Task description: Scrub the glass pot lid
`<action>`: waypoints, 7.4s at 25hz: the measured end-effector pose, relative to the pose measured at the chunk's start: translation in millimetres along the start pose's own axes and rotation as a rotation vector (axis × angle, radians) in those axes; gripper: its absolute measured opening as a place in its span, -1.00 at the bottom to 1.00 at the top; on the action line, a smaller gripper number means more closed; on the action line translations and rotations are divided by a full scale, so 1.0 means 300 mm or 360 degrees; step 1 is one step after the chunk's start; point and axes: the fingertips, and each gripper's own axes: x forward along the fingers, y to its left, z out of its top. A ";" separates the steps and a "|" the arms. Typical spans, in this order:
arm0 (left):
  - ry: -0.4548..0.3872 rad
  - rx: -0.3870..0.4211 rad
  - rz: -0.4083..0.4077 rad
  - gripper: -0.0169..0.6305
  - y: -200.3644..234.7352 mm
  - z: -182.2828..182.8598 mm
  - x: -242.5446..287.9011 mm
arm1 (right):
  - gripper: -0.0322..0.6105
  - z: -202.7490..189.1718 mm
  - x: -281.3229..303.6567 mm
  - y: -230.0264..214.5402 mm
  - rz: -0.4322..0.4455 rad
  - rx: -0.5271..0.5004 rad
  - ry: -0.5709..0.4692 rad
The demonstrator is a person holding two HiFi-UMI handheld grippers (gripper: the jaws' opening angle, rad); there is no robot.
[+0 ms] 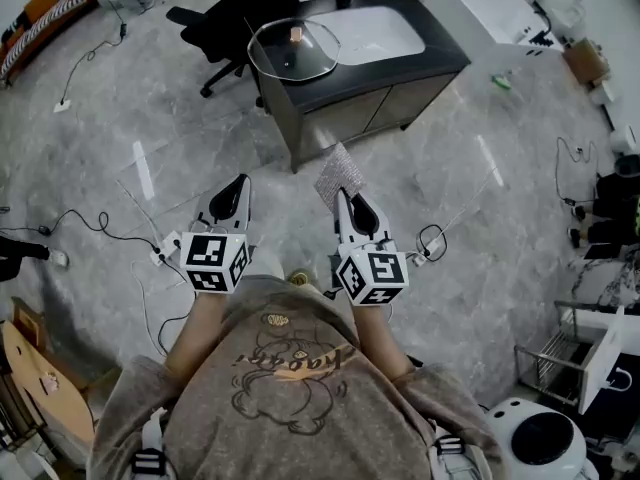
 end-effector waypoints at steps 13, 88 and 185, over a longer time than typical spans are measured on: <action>-0.0015 -0.0041 0.0041 -0.89 0.056 0.025 0.209 | -0.65 -0.005 0.157 -0.125 0.0007 -0.0003 0.0058; 0.0807 -0.0132 0.0192 -0.18 0.554 -0.104 1.910 | -0.65 0.366 1.461 -0.789 0.0019 0.0010 0.0196; 0.0162 -0.2104 -0.1245 -0.40 0.179 0.455 1.624 | -0.63 0.273 1.611 -0.582 0.0703 0.0029 0.0370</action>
